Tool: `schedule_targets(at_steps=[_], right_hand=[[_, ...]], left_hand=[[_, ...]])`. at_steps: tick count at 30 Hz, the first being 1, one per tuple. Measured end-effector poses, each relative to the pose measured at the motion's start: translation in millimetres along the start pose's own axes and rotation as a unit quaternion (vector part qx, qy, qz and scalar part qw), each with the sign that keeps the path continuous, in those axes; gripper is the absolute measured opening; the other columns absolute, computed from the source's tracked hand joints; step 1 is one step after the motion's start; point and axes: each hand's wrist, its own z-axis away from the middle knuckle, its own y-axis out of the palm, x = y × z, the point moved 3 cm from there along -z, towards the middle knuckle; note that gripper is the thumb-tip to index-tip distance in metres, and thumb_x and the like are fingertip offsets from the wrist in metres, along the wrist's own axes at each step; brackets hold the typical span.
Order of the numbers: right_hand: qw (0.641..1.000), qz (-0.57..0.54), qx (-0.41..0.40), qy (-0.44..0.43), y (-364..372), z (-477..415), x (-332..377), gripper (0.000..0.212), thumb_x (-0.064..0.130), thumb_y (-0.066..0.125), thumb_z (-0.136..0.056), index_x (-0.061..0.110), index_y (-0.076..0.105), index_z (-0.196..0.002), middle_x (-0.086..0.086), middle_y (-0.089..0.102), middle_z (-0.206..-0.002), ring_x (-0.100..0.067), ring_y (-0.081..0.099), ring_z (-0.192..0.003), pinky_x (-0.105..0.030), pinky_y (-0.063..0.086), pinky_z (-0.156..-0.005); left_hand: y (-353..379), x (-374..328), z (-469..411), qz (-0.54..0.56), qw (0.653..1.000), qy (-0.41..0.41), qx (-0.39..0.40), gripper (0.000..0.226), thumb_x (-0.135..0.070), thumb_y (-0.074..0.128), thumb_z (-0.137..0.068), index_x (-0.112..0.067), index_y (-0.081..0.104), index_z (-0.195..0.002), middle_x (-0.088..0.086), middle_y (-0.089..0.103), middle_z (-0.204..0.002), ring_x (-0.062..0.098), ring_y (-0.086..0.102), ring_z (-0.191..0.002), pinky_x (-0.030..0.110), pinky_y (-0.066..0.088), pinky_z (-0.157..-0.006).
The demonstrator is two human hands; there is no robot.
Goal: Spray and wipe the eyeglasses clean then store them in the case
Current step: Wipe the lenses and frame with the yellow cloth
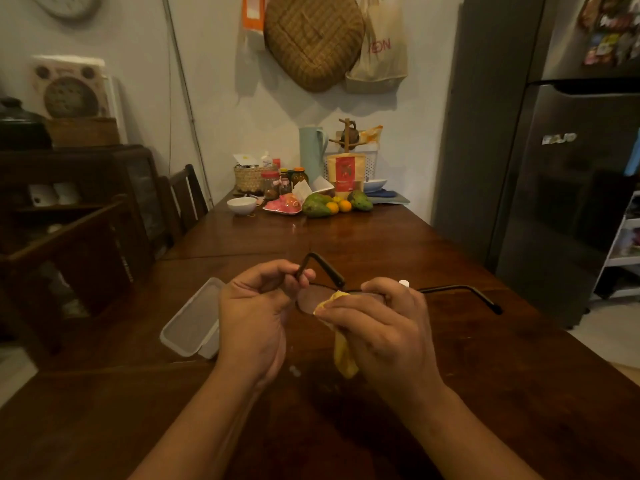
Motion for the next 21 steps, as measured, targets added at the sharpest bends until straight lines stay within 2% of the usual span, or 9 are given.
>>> schedule_targets(at_steps=[3,6,9,14,18,21], right_hand=[[0.999,0.044,0.013,0.013,0,0,1,0.023,0.025,0.064,-0.092,0.033,0.071,-0.112,0.016,0.069,-0.117,-0.019,0.052,-0.118,-0.043,0.040,-0.082],[0.997,0.065,0.036,0.036,5,0,3,0.039,0.022,0.069,-0.089,0.033,0.064,-0.126,0.015,0.065,-0.128,-0.018,0.049,-0.124,-0.042,0.038,-0.086],[0.997,0.051,0.042,0.027,12,3,3,0.050,0.011,0.073,-0.086,0.030,0.064,-0.131,0.013,0.063,-0.133,-0.017,0.046,-0.126,-0.040,0.040,-0.086],[1.000,0.009,0.017,-0.008,6,1,2,0.034,0.016,0.063,-0.089,0.031,0.071,-0.119,0.016,0.068,-0.121,-0.015,0.051,-0.114,-0.032,0.036,-0.080],[0.999,-0.043,0.008,0.014,5,5,-6,0.028,0.018,0.069,-0.090,0.028,0.073,-0.115,0.016,0.069,-0.118,-0.012,0.055,-0.104,-0.034,0.047,-0.077],[0.996,-0.062,-0.008,0.067,3,5,-17,0.026,0.029,0.059,-0.095,0.027,0.070,-0.119,0.019,0.064,-0.120,-0.007,0.051,-0.101,-0.026,0.045,-0.078]], left_hand=[[1,-1,1,0.005,1.000,0.002,0.003,0.013,-0.001,0.064,-0.065,-0.009,0.073,-0.072,0.016,0.072,-0.076,0.021,0.070,-0.075,0.022,0.057,-0.064],[1,-1,2,0.009,1.000,0.000,0.016,0.034,0.012,0.058,-0.074,-0.016,0.076,-0.067,0.010,0.072,-0.074,0.017,0.070,-0.073,0.020,0.055,-0.062],[2,0,4,0.013,1.000,-0.013,0.024,0.048,0.022,0.049,-0.079,-0.016,0.076,-0.066,0.008,0.073,-0.072,0.012,0.070,-0.069,0.017,0.054,-0.060],[4,-2,3,0.013,1.000,0.000,0.007,0.029,0.005,0.060,-0.068,-0.019,0.076,-0.064,0.008,0.073,-0.072,0.016,0.070,-0.072,0.019,0.055,-0.061],[-6,-2,-5,0.012,0.999,0.017,-0.037,0.050,0.021,0.050,-0.079,-0.019,0.076,-0.065,0.010,0.073,-0.073,0.016,0.070,-0.073,0.017,0.055,-0.064],[-15,-5,-9,0.029,0.997,0.012,-0.075,0.044,0.024,0.045,-0.083,-0.011,0.071,-0.074,0.010,0.072,-0.074,0.017,0.069,-0.075,0.017,0.055,-0.066]])
